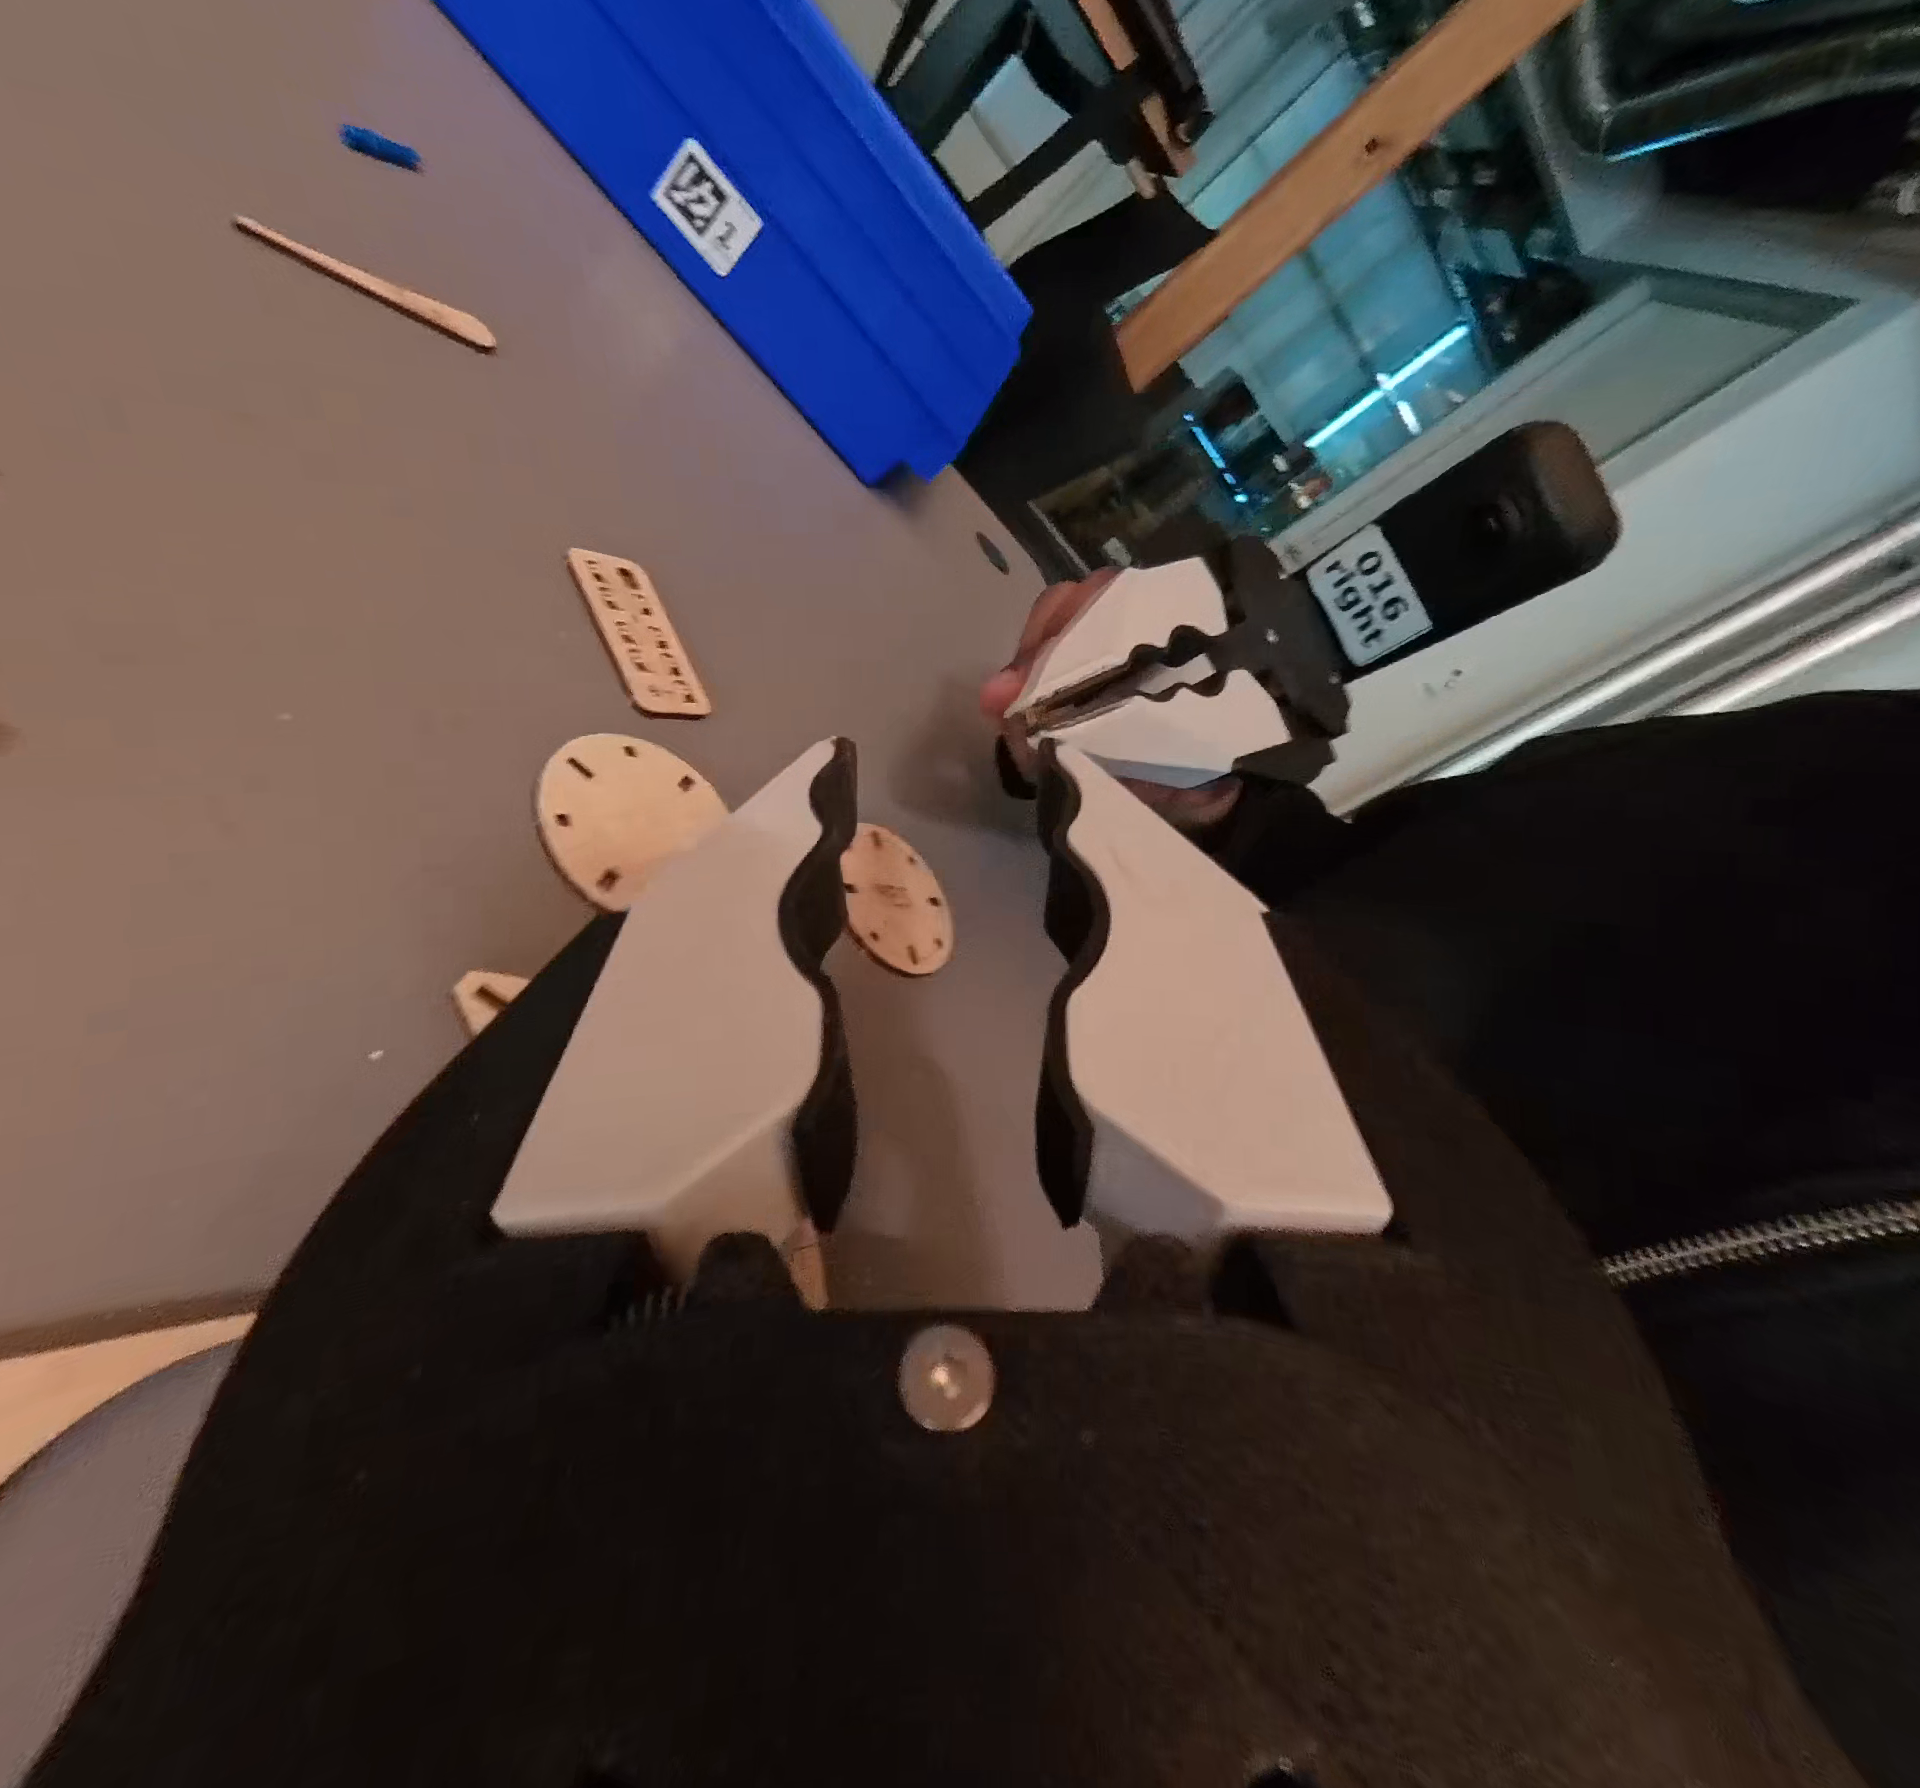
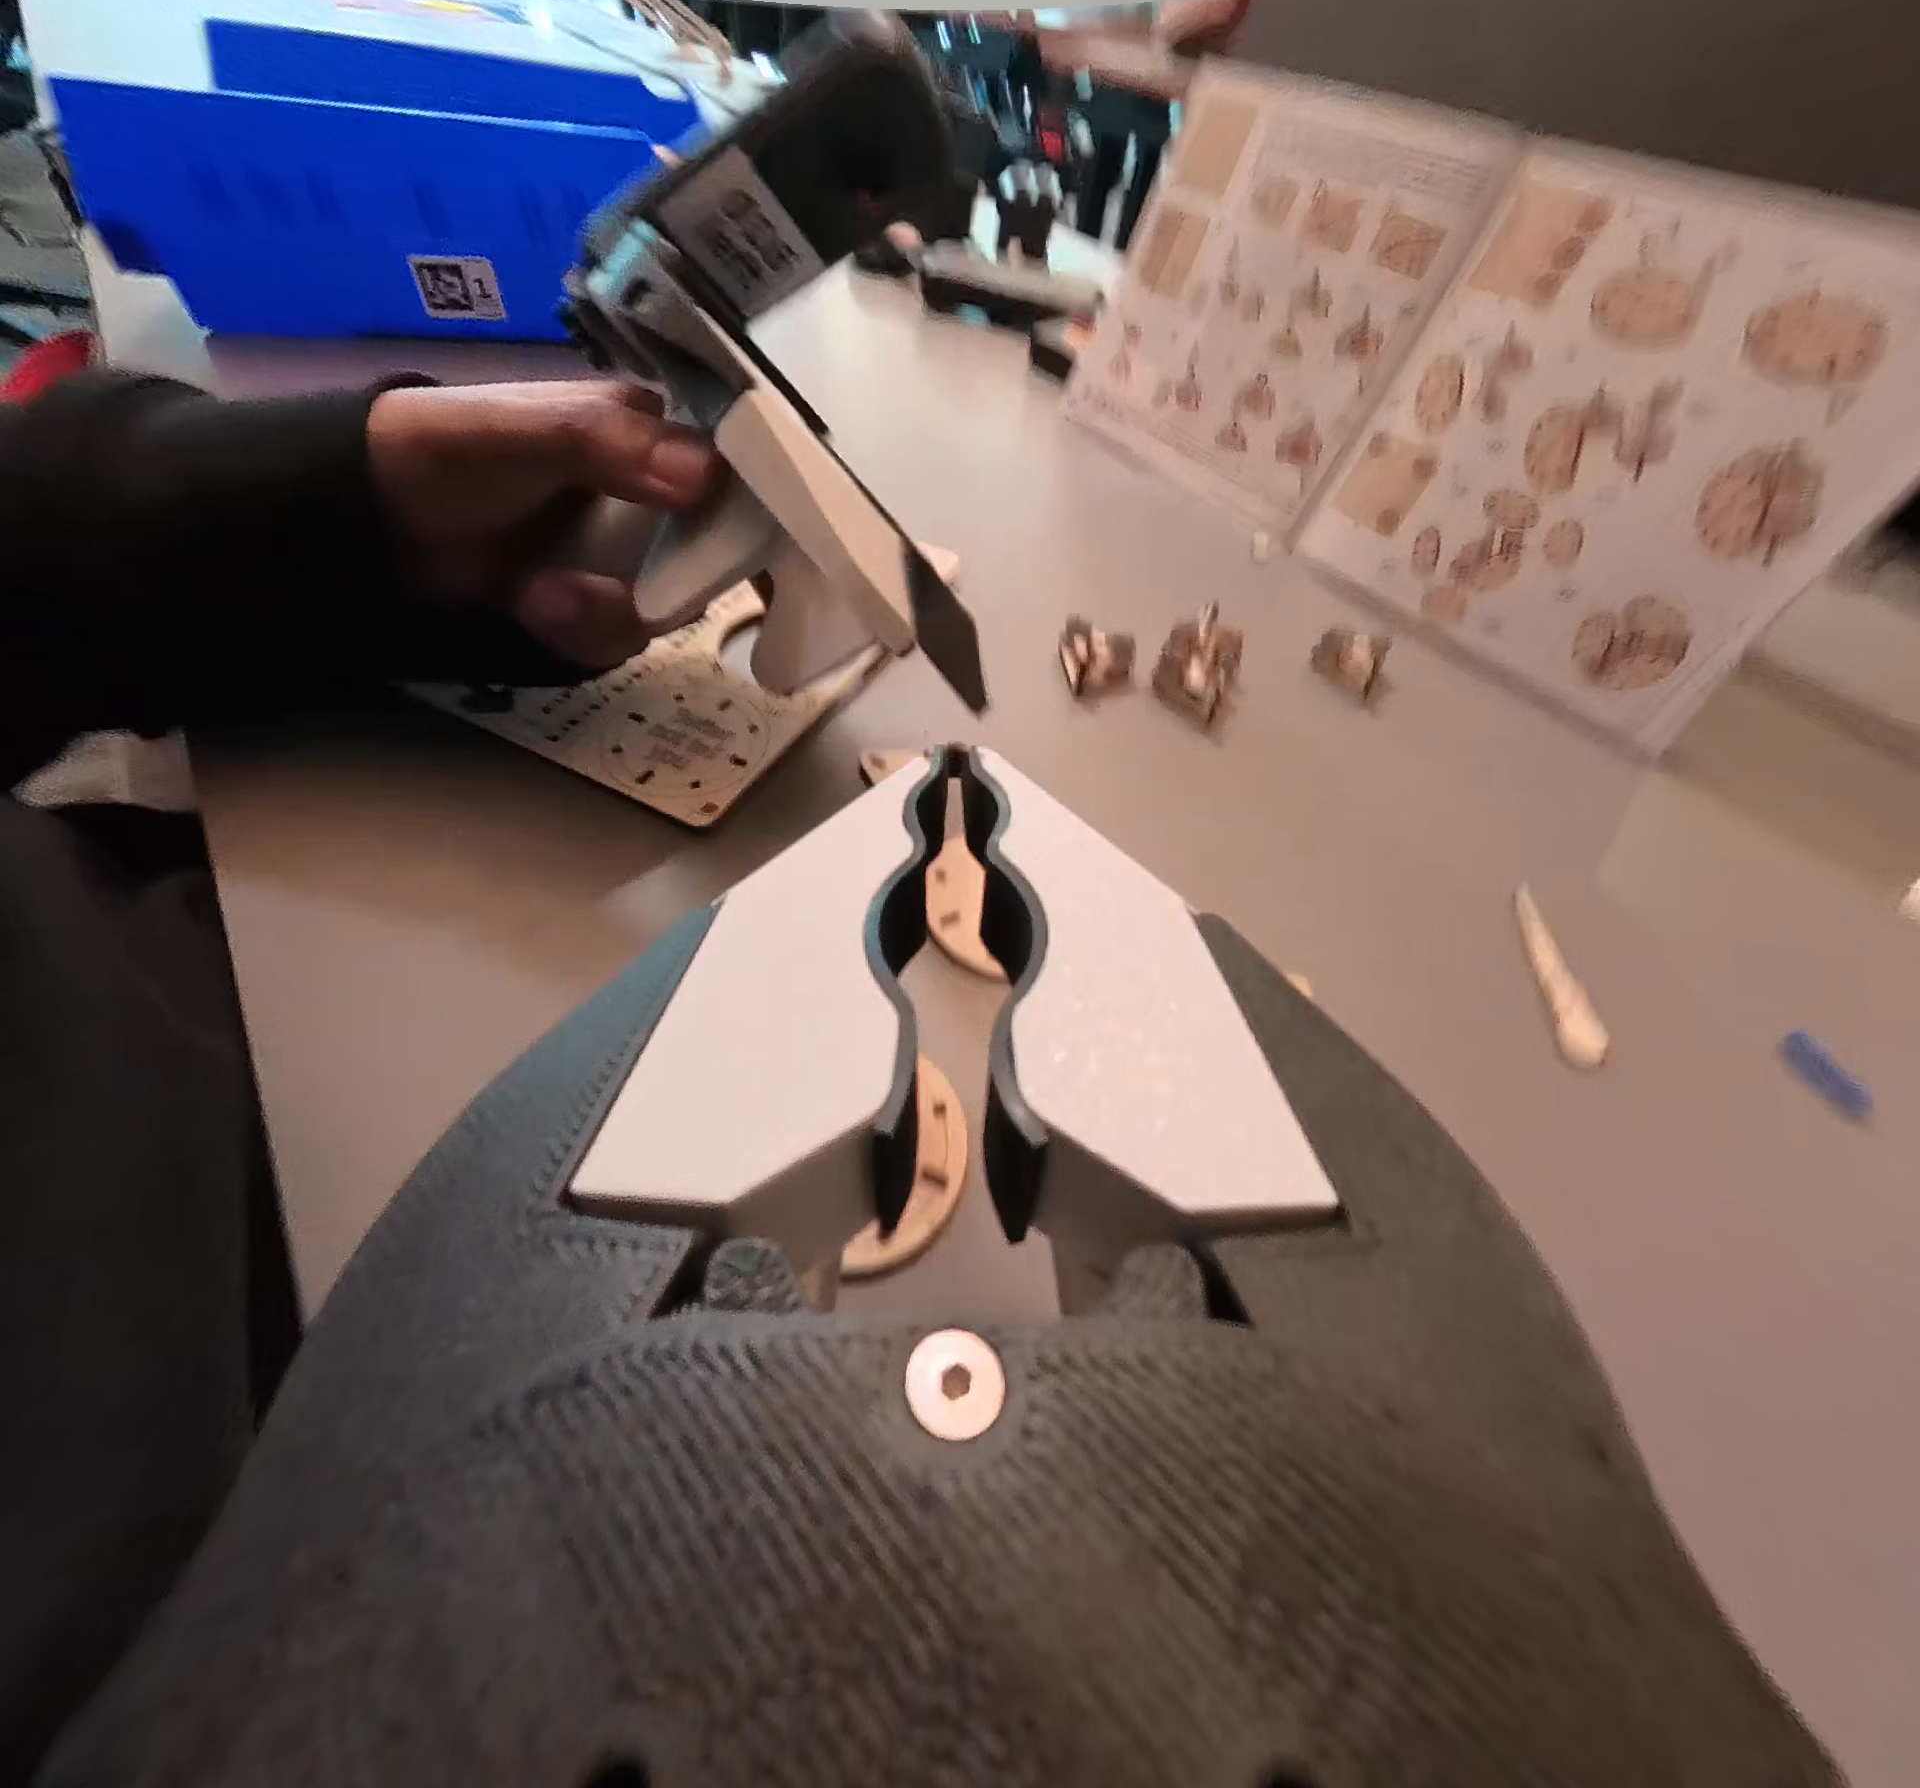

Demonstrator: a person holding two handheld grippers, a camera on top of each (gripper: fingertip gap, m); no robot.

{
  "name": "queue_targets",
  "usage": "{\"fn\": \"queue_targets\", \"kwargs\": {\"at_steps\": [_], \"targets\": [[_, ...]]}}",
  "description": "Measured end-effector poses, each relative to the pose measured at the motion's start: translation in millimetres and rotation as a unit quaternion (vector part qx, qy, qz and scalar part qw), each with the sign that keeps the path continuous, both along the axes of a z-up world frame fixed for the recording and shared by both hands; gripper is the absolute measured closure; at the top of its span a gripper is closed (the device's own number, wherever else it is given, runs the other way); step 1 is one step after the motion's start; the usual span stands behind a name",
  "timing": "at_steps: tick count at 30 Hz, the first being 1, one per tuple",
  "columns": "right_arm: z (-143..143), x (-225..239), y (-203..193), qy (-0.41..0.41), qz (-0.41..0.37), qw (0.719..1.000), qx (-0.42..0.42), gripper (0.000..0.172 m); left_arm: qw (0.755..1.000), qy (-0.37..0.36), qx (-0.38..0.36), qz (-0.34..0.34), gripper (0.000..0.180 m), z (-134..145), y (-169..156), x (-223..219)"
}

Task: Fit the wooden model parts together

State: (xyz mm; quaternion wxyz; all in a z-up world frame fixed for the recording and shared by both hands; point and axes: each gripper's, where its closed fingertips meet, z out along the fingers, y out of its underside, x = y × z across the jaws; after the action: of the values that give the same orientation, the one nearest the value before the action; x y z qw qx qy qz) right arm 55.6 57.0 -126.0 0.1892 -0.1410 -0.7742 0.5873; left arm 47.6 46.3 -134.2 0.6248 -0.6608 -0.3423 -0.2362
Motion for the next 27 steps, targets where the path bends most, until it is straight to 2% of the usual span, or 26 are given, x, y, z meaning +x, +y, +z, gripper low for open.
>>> {"fn": "queue_targets", "kwargs": {"at_steps": [3,6,13,16,19,21,23,27], "targets": [[20.1,18.5,-11.8,0.124,0.038,0.992,0.005,0.171,0.996,-0.038,0.058,-0.047,0.151,10.6,7.6,14.7],[23.9,21.2,-14.9,0.249,0.03,0.965,0.077,0.171,0.989,-0.066,0.116,-0.065,0.154,22.5,7.5,19.0],[25.3,25.9,-6.1,0.309,0.045,0.942,0.122,0.171,0.987,-0.062,0.126,-0.081,0.167,28.7,2.7,23.4],[15.0,22.0,-5.0,0.307,0.071,0.934,0.167,0.171,0.995,-0.048,0.071,-0.055,0.164,14.1,3.6,16.1],[-12.3,9.3,6.4,0.254,0.12,0.926,0.25,0.171,0.999,-0.008,-0.051,-0.002,0.156,-14.8,1.3,1.2],[-28.4,-2.4,16.0,0.194,0.157,0.923,0.292,0.171,0.989,0.036,-0.132,0.055,0.15,-28.0,-6.3,-15.1],[-41.3,-8.4,22.0,0.122,0.21,0.915,0.322,0.171,0.975,0.084,-0.18,0.1,0.154,-29.3,-14.5,-27.7],[-53.2,-12.9,18.9,0.035,0.315,0.871,0.376,0.171,0.957,0.094,-0.254,0.105,0.162,-46.1,-16.3,-32.6]]}}
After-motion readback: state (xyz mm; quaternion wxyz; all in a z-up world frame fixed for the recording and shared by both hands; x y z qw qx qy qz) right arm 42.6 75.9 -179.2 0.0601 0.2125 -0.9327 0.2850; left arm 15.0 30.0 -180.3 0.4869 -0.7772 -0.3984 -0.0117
